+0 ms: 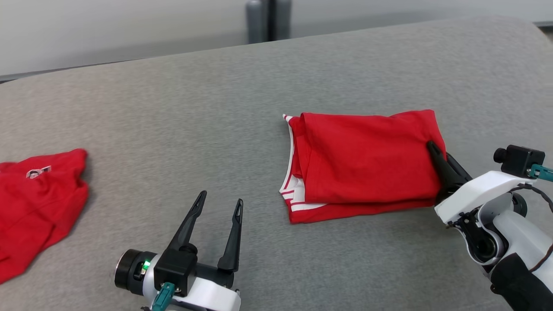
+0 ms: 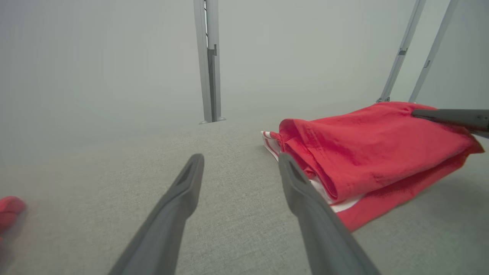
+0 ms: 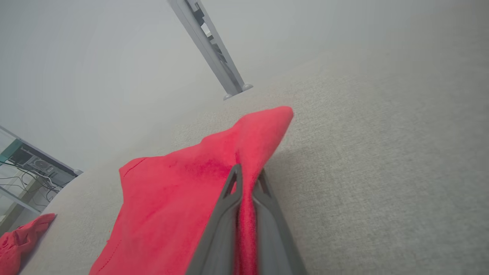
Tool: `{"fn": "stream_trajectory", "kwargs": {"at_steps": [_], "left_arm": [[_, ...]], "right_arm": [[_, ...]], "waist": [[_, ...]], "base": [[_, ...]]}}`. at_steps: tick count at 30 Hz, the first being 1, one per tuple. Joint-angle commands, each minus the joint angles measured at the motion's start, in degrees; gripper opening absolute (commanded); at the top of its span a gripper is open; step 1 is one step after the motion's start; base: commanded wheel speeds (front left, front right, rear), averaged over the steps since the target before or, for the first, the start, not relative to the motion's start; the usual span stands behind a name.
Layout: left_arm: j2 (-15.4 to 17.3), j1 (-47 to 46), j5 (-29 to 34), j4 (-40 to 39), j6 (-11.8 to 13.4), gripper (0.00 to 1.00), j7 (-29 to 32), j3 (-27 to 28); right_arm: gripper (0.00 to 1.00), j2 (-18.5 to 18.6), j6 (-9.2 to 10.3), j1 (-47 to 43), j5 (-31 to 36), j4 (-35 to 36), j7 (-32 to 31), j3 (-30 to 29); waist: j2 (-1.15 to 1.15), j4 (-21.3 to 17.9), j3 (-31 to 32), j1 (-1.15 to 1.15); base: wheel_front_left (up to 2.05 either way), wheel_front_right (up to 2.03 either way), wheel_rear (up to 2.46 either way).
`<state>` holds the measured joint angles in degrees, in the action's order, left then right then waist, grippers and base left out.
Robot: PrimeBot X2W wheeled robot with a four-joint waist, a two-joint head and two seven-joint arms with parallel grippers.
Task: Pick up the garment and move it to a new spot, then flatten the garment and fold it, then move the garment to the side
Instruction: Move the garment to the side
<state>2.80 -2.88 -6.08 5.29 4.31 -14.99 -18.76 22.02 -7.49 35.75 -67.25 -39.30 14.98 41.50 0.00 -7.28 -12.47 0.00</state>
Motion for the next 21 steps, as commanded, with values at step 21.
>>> {"fn": "stream_trajectory", "kwargs": {"at_steps": [21], "left_arm": [[0.6,-4.6,2.8,0.5,-1.4,1.0,-0.2,0.2]], "right_arm": [[0.0,-0.3,0.0,0.6,4.1,1.1,0.3,-4.3]], "waist": [[0.0,-9.2,-3.9,0.0]], "base": [[0.0,0.0,0.0]]}}
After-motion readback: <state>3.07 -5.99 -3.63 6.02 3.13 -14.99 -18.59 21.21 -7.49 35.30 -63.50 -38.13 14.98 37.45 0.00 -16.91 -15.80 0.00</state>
